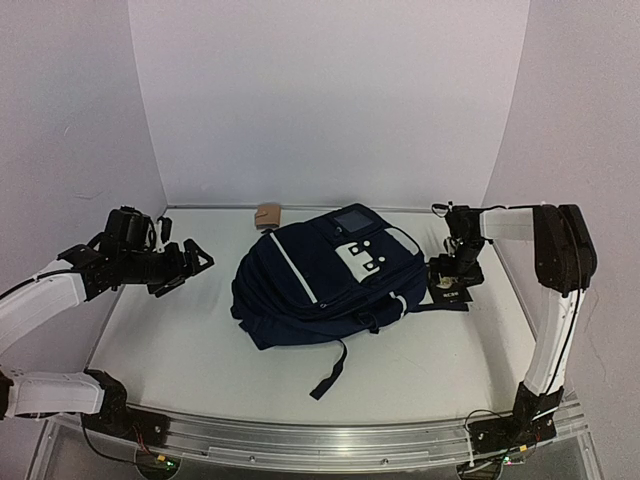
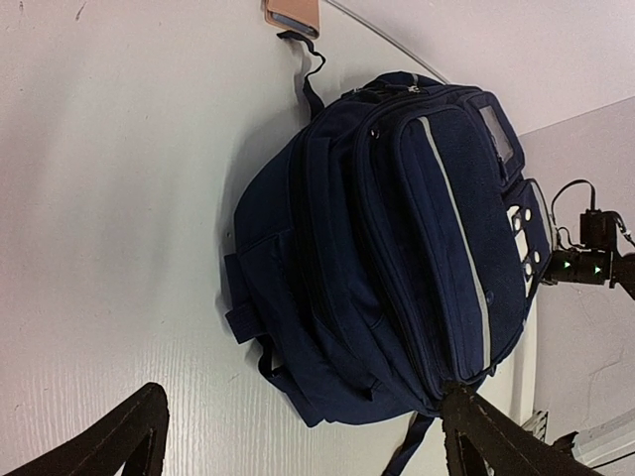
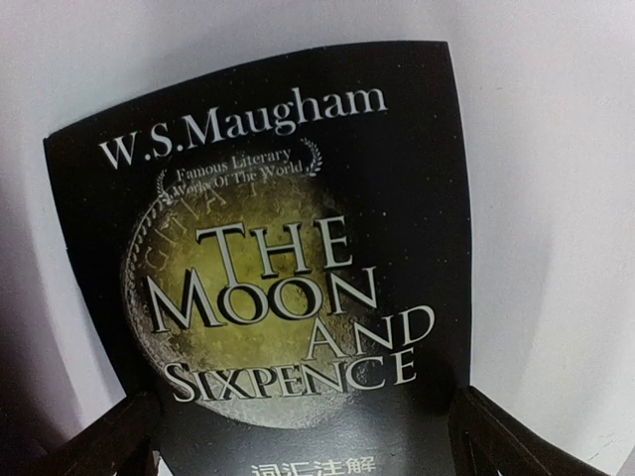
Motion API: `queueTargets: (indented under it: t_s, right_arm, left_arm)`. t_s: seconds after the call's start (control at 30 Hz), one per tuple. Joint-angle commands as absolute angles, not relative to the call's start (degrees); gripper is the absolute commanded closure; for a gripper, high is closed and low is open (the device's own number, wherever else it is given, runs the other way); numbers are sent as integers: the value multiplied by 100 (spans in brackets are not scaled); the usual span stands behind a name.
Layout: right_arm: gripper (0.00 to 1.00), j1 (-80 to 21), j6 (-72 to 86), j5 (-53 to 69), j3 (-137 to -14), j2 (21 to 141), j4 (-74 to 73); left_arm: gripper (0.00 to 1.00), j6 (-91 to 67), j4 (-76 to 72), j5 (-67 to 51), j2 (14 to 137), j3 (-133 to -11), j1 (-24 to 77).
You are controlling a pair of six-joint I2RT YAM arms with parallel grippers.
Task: Pack the student bag
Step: Pick up the book from the center of the board.
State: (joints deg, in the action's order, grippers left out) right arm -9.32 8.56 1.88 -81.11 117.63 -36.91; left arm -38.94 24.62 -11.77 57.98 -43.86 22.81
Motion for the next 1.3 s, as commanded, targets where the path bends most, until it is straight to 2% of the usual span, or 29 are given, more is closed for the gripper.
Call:
queueTargets:
  t_s: [0.0, 0.3, 0.67, 0.97, 1.03, 1.1, 1.2, 1.27]
  right_arm:
    - [2, -949, 768, -327, -8255, 11966, -3735]
    - [2, -873, 552, -235, -8466, 11715, -3752]
    - [2, -601, 424, 508, -8538, 12099, -3725]
    - [2, -614, 440, 464, -8465, 12113, -3735]
    - [6, -614, 460, 507, -8445, 12190, -3734]
    - [15, -612, 483, 556, -8409, 12251, -3723]
    - [32, -612, 530, 526, -8362, 12295, -3725]
    - [47, -615, 557, 482, -8345, 12312, -3726]
  left_arm:
    - [4, -3793, 2561, -1081, 5750, -4632, 2251]
    - [5, -3791, 2498, -1145, 5884, -4661, 2250]
    - [4, -3777, 2513, -1151, 5915, -4688, 2252]
    - [4, -3783, 2502, -1131, 5927, -4679, 2251]
    - [4, -3785, 2496, -1136, 5944, -4686, 2252]
    - [4, -3777, 2493, -1142, 5946, -4692, 2250]
    - [4, -3776, 2519, -1125, 5925, -4690, 2250]
    - [4, -3775, 2534, -1108, 5906, -4672, 2250]
